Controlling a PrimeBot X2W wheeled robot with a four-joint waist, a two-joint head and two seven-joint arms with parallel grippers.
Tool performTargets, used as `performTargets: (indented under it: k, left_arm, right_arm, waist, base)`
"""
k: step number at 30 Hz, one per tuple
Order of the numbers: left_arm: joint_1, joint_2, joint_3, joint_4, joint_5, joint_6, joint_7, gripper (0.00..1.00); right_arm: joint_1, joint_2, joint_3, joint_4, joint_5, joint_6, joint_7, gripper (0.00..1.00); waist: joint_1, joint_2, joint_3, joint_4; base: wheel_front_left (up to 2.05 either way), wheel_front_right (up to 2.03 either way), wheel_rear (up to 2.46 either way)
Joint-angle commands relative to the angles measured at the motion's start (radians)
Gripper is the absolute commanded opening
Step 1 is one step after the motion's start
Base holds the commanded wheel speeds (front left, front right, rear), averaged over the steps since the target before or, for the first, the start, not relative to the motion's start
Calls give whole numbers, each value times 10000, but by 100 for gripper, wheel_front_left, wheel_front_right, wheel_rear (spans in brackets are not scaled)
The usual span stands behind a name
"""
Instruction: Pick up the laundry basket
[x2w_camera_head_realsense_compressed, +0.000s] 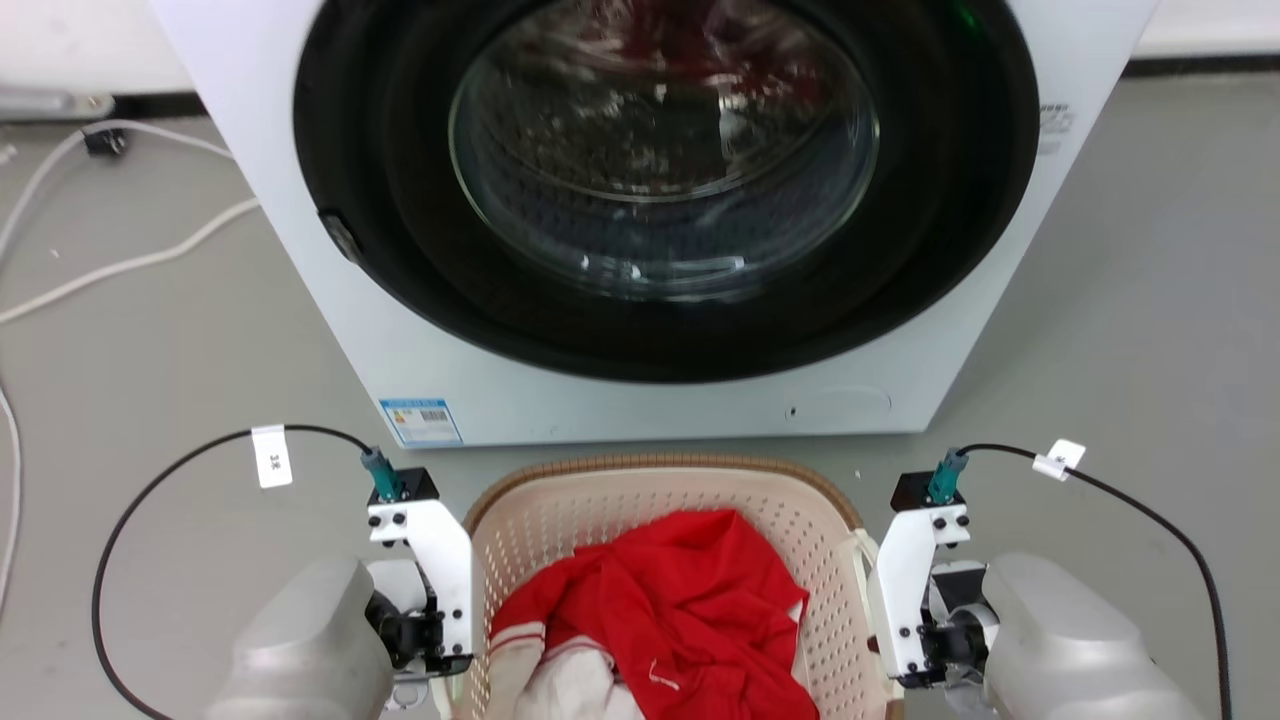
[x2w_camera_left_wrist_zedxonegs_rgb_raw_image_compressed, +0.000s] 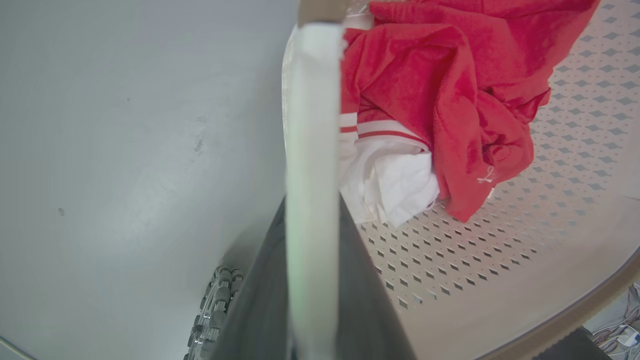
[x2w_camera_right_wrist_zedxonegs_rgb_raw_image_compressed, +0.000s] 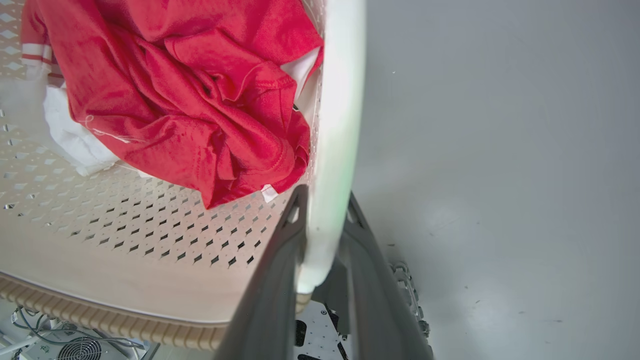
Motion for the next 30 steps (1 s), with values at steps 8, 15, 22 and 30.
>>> performTargets:
  k: [8, 15, 22, 30]
  left_arm:
    - [454, 47, -119, 113, -294, 13, 651, 0]
    - [751, -154, -151, 208, -466, 11, 1001, 0]
    - [962, -270, -274, 259, -446, 11, 893, 0]
    - [932, -400, -312, 307, -546, 11, 899, 0]
  right_arm:
    - [556, -271, 192, 73, 219, -21, 670, 0]
    - [865, -312, 278, 86, 318, -21, 1060, 0]
    - [1029, -328, 316, 79, 330, -21, 1171, 0]
    - [1063, -261, 345, 79, 323, -19, 1197, 0]
  waist:
    - [3, 0, -1004, 162]
    - [3, 0, -1414, 154]
    - [3, 0, -1719, 70]
    - [3, 0, -1752, 32]
  base:
    - [0, 0, 0]
    - [0, 0, 0]
    - [0, 0, 0]
    - [0, 0, 0]
